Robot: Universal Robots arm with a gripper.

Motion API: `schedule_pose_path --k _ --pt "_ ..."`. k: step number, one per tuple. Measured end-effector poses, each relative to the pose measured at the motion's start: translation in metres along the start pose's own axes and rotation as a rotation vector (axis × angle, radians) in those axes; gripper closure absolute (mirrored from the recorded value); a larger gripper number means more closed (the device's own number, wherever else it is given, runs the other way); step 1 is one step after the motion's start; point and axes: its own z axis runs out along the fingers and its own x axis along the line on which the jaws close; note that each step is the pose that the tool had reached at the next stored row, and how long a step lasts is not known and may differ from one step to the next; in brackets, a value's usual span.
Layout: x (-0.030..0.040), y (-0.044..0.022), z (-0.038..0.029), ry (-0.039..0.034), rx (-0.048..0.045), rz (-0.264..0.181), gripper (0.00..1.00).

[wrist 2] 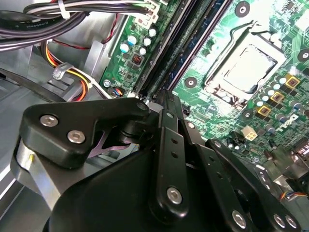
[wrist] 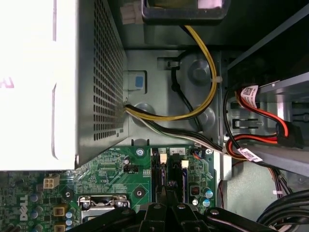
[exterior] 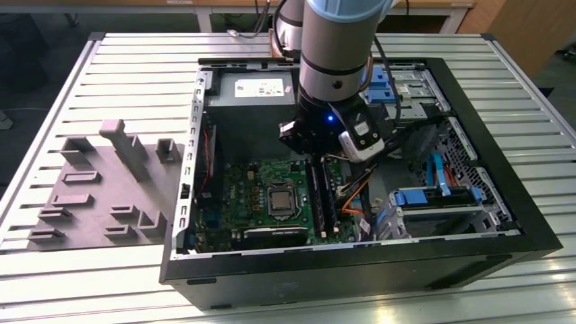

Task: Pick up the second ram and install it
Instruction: 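Press down the second ram until it locks into place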

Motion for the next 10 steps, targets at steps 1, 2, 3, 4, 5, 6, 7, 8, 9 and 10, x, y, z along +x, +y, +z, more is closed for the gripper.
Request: schedule_pose_path --k 1,2,3,4,5,6,7,8,9,10 --pt "0.0 0.0001 0.0002 0.0 0.0001 0.0 0.89" --pt "0.0 0.0002 0.0004 0.0001 0.0003 0.0 0.89" --pt "0.0001 0.0004 0.0005 0.0001 0.0003 0.0 0.89" --pt "0.0001 0.0004 0.0005 0.0001 0.0003 0.0 0.89" --pt "0.0001 0.0004 0.0005 0.0001 0.0003 0.0 0.89" --pt "0.0001 0.0004 0.0006 0.0001 0.0002 0.0 0.89" --pt "0.0001 0.0005 0.0006 0.0001 0.0002 0.0 0.89" --pt "0.0001 0.0005 0.0007 0.0001 0.0004 0.0 0.89" --pt "0.0001 0.0005 0.0013 0.0 0.0 0.0 0.89" --pt "0.0001 0.0005 0.0018 0.0 0.0001 0.0 0.89"
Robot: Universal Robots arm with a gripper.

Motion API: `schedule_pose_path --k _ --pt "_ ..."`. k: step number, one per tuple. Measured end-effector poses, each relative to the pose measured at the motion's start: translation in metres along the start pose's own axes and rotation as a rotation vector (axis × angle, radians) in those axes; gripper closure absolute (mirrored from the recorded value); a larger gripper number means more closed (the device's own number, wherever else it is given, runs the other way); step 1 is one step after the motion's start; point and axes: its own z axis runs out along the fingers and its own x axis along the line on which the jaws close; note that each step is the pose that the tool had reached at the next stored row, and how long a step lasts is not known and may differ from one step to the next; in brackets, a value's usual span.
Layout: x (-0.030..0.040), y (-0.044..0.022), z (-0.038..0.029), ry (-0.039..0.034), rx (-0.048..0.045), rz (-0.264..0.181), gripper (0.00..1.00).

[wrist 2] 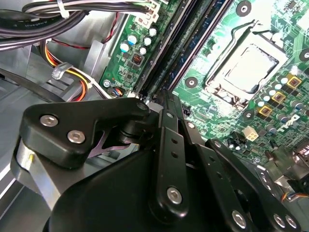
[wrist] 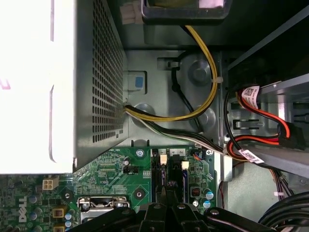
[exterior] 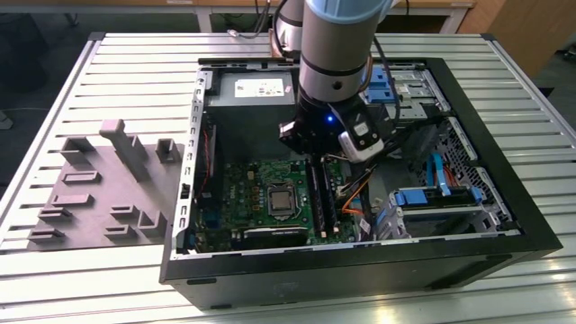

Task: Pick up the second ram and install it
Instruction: 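Press down the second ram until it locks into place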

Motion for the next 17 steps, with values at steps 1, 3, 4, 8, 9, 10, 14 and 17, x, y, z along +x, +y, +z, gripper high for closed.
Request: schedule_pose_path --k 1,3,4,8,9,10,14,17 --pt "0.0 -0.0001 0.0005 0.0001 0.0001 0.0 0.89" --pt "0.0001 -0.0002 0.0014 0.0001 0.0002 0.0 0.89" --pt "0.0001 -0.0002 0.0017 0.0001 0.0002 0.0 0.89" --pt "0.0001 -0.0002 0.0032 0.0001 0.0001 0.0 0.89" --pt "0.0001 -0.0002 0.0035 0.0001 0.0002 0.0 0.89" --pt "0.0001 -0.0002 0.0037 0.0001 0.0002 0.0 0.89" --pt "0.0001 -0.0003 0.0049 0.0 0.0 0.0 0.89" --pt "0.0002 -0.0003 0.0061 0.0001 0.0001 0.0 0.89"
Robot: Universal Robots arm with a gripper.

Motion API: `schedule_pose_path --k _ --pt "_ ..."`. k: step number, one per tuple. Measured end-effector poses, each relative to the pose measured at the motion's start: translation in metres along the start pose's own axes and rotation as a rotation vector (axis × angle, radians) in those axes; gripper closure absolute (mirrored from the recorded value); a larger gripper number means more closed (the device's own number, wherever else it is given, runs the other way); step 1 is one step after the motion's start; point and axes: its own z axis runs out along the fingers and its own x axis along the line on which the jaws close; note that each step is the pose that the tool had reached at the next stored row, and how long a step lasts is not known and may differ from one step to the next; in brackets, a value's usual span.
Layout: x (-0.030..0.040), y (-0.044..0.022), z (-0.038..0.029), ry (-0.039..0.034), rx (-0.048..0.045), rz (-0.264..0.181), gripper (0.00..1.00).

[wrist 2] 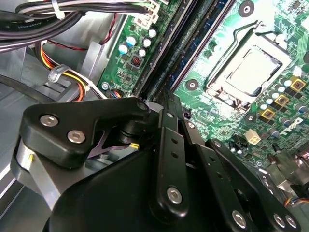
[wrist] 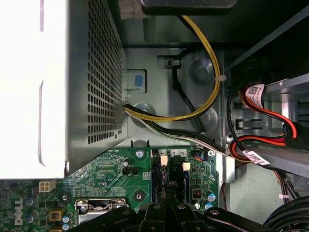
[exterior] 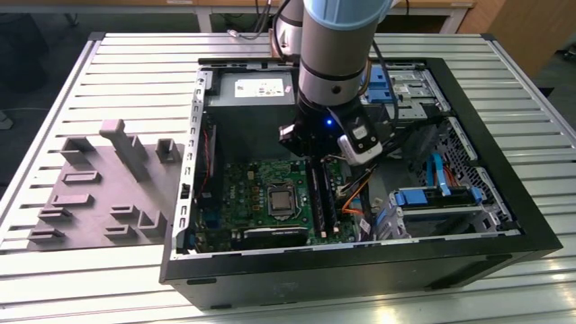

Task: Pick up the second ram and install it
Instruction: 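Press down the second ram until it locks into place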

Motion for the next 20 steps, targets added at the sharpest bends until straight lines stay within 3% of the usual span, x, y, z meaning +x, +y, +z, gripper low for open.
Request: schedule_pose_path --k 20 --pt "0.0001 -0.0002 0.0033 0.0001 0.0002 0.0 0.89"
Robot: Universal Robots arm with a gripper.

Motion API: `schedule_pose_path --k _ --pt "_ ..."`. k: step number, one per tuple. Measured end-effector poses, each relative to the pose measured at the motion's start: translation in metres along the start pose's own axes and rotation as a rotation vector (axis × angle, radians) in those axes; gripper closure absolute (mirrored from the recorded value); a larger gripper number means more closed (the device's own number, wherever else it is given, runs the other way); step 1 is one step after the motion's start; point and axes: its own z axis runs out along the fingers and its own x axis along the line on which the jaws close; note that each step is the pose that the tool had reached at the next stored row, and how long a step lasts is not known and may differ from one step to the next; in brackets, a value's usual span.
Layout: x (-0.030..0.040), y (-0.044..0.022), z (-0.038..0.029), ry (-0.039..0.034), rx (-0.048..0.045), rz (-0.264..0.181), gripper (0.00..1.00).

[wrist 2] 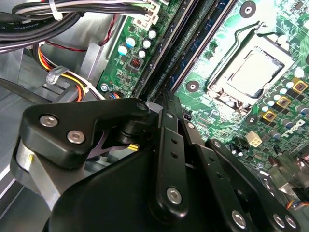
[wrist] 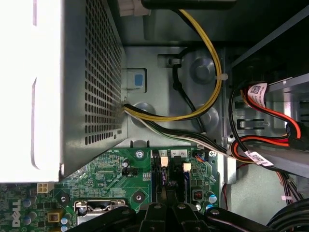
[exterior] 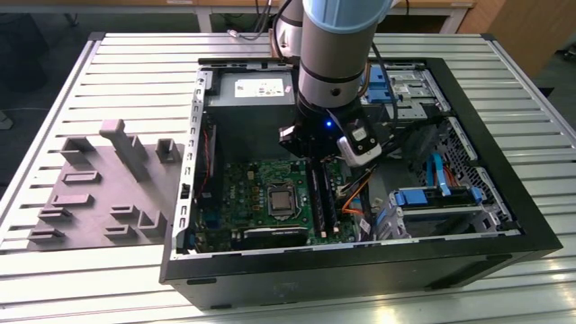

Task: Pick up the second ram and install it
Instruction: 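Press down the second ram until it locks into place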

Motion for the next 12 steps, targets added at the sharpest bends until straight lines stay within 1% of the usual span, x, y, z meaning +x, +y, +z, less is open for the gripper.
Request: schedule_pose_path --k 12 --pt "0.0001 -0.0001 0.0027 0.0 0.0002 0.0 0.89"
